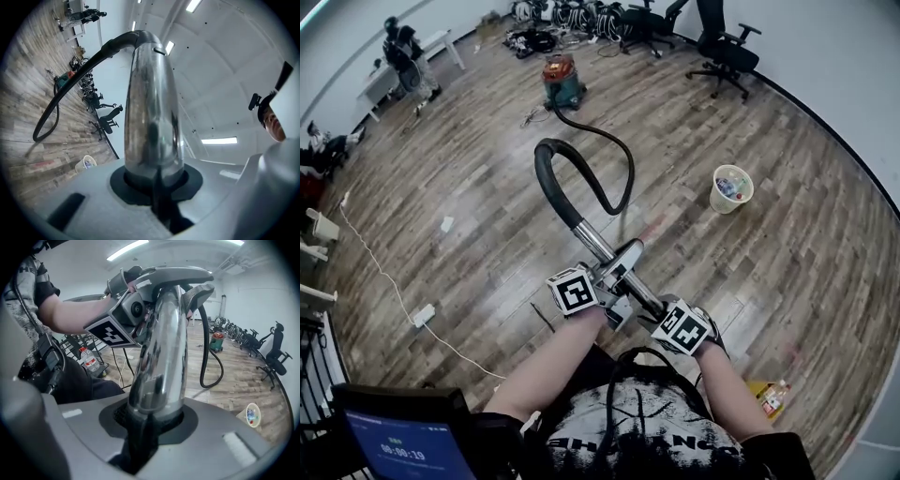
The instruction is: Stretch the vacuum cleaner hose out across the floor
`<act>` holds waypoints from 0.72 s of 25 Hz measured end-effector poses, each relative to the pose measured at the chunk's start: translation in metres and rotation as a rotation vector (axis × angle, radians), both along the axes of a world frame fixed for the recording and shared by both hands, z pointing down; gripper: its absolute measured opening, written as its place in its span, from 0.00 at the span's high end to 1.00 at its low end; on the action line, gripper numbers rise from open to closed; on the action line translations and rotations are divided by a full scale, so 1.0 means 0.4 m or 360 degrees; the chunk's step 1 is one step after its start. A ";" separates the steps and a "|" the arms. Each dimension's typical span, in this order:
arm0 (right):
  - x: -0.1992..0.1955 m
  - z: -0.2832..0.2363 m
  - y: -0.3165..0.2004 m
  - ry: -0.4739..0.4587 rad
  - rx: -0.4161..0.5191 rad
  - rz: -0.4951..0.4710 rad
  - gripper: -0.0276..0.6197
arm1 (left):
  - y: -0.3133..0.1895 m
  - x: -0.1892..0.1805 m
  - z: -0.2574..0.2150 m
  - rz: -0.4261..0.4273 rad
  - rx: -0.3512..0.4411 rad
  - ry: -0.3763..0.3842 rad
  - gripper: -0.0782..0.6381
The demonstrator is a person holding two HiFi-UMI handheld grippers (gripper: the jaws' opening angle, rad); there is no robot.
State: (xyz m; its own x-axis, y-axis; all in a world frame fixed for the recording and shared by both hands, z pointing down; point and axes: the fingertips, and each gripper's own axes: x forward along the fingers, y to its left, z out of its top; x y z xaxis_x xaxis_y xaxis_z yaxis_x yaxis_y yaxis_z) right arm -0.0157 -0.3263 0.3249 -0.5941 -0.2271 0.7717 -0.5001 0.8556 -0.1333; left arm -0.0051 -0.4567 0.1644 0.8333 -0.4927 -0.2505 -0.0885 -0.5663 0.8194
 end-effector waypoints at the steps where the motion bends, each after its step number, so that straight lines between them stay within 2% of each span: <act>1: -0.004 -0.003 0.014 -0.0008 -0.0001 -0.0012 0.80 | 0.013 -0.004 -0.002 -0.0010 0.0002 -0.0007 0.82; 5: -0.019 -0.013 0.051 -0.0022 0.0013 -0.0037 0.80 | 0.051 -0.019 -0.006 -0.0031 0.0034 -0.0048 0.82; 10: -0.056 -0.017 0.099 -0.0027 0.0022 -0.0043 0.80 | 0.103 -0.057 -0.017 -0.0030 0.0043 -0.0036 0.82; 18: -0.218 -0.014 0.236 0.0067 -0.0018 -0.0070 0.80 | 0.233 -0.245 -0.008 -0.0044 -0.0013 0.0060 0.82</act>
